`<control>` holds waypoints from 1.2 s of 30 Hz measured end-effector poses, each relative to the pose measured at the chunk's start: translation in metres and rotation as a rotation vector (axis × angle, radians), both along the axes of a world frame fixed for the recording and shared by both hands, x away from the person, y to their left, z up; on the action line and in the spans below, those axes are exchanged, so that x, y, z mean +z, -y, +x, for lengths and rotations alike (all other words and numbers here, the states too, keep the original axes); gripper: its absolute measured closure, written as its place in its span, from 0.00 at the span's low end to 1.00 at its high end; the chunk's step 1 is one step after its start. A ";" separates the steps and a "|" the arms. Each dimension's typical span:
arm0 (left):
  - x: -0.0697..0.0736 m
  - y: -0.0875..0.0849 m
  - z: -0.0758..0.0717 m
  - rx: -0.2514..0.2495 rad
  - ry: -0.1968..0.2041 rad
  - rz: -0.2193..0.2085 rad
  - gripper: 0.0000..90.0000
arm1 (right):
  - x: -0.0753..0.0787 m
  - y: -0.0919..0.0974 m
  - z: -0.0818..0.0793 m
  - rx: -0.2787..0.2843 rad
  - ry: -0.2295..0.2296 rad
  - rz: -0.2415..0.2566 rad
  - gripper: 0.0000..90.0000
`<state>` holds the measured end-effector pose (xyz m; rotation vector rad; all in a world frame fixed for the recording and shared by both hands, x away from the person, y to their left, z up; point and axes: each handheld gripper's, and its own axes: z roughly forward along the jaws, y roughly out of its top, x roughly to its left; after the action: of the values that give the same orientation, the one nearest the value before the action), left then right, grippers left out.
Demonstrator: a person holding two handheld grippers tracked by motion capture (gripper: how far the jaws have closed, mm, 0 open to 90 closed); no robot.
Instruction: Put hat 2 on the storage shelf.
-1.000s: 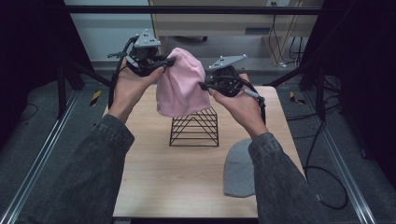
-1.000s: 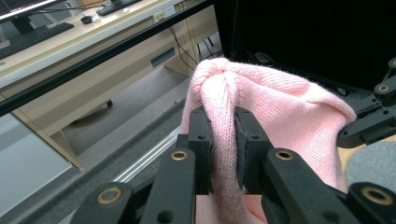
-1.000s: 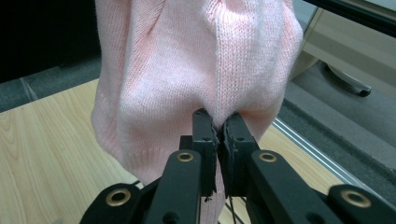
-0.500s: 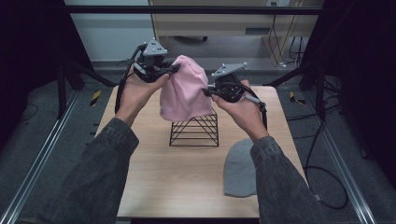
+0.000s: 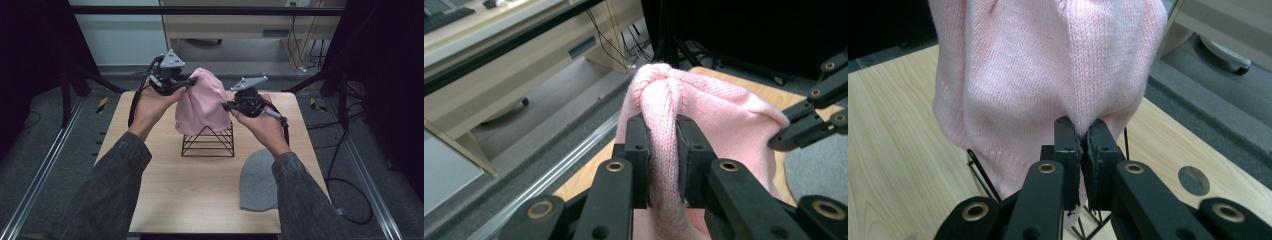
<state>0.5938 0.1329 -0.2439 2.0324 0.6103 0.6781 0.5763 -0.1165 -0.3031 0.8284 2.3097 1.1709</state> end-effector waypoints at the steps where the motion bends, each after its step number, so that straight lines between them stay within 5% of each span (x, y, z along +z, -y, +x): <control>1: -0.001 0.000 0.000 -0.004 -0.001 0.000 0.86 | -0.003 0.002 -0.001 -0.004 -0.005 -0.004 0.96; 36: -0.031 0.006 -0.019 -0.077 -0.060 0.015 0.86 | -0.040 0.013 -0.014 -0.015 -0.044 -0.016 0.96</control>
<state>0.5752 0.1265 -0.2750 2.0850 0.5599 0.5794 0.5622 -0.1296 -0.3430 0.8721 2.3411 1.1376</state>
